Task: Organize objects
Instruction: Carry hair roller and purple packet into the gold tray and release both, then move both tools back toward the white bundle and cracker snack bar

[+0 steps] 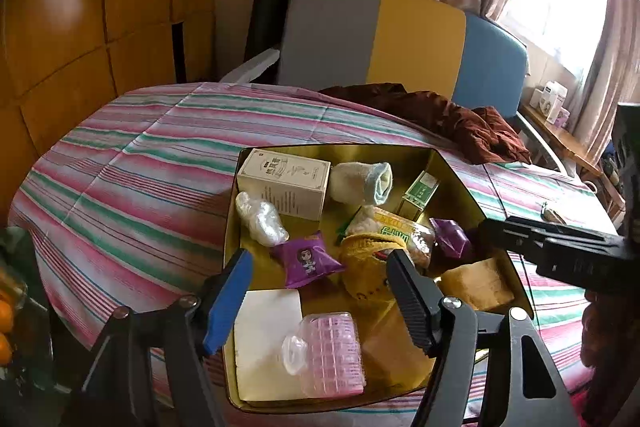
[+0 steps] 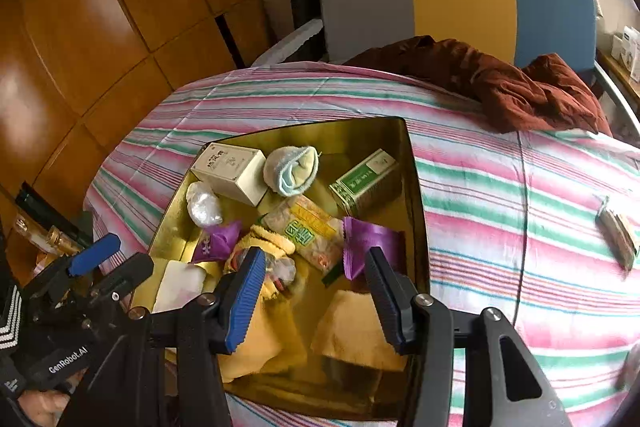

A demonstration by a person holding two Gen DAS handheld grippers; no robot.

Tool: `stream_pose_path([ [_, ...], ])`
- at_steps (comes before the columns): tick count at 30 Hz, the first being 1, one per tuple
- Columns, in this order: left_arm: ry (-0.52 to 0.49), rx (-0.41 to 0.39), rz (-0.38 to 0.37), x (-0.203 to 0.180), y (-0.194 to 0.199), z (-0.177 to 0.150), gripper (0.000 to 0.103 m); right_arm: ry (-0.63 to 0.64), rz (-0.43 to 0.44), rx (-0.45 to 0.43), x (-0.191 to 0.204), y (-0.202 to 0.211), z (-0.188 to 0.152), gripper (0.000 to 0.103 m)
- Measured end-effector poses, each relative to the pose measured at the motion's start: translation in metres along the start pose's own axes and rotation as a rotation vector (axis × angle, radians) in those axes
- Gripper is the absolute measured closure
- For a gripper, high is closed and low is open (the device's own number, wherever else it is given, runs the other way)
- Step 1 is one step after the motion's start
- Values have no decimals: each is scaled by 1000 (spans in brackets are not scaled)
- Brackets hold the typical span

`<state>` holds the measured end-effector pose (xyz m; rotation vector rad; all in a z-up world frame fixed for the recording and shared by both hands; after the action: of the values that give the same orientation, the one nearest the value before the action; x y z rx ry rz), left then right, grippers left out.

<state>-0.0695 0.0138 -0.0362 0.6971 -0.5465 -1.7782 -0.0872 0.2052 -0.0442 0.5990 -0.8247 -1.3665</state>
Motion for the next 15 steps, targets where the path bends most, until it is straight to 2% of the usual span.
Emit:
stream_pose_path([
  [9, -31, -20, -14, -14, 10, 1, 28, -16, -34, -20, -7, 15, -12, 51],
  [15, -68, -26, -27, -28, 15, 3, 25, -16, -92, -38, -17, 25, -18, 50],
])
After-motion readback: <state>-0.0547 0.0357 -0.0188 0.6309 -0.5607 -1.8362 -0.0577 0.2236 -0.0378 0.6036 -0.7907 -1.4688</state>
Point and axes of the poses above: each gripper's, at about its wrist camera, not at the fingertips, and y roughly against the way its jaws point, x to its left, z to its top, the point moved 3 cm from there along -y, roughly the way its jaws point, and after that the axes turned 6 degrees about -z, right-handed, at the moved point
